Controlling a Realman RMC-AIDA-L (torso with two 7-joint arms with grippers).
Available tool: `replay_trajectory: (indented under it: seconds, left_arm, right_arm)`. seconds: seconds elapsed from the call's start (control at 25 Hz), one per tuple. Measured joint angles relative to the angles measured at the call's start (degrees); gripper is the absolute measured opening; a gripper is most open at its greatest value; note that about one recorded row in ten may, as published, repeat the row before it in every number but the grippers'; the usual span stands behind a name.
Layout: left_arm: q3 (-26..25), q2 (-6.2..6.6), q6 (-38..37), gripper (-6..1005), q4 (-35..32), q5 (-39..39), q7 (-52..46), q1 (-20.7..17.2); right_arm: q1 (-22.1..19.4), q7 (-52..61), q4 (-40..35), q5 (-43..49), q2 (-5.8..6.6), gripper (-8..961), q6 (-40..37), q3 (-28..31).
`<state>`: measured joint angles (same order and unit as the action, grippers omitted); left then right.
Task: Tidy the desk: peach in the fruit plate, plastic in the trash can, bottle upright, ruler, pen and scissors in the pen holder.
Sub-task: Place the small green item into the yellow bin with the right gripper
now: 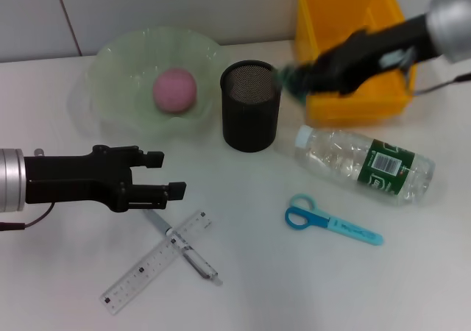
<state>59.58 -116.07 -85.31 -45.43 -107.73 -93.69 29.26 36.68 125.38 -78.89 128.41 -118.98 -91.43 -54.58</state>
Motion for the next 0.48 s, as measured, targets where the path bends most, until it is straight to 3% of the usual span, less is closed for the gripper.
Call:
replay_trajectory:
  seconds: [0.12, 0.16, 0.48]
  left_arm:
    - [0.01, -0.01, -0.05, 794, -0.01, -0.08, -0.04, 0.00]
    - [0.01, -0.02, -0.09, 794, 0.00, -0.08, -0.05, 0.00]
    - [0.00, -0.04, -0.17, 791, -0.01, -0.11, -0.14, 0.00]
  right_arm:
    - [-1.75, -1.57, 0.15, -1.50, 0.04, 289, 5.62, 4.21]
    - [-2.63, -1.98, 1.02, -1.52, 0.05, 293, 10.85, 5.12]
    - [-2.08, -1.99, 9.54, 2.28, 0.45, 328, 27.23, 4.62]
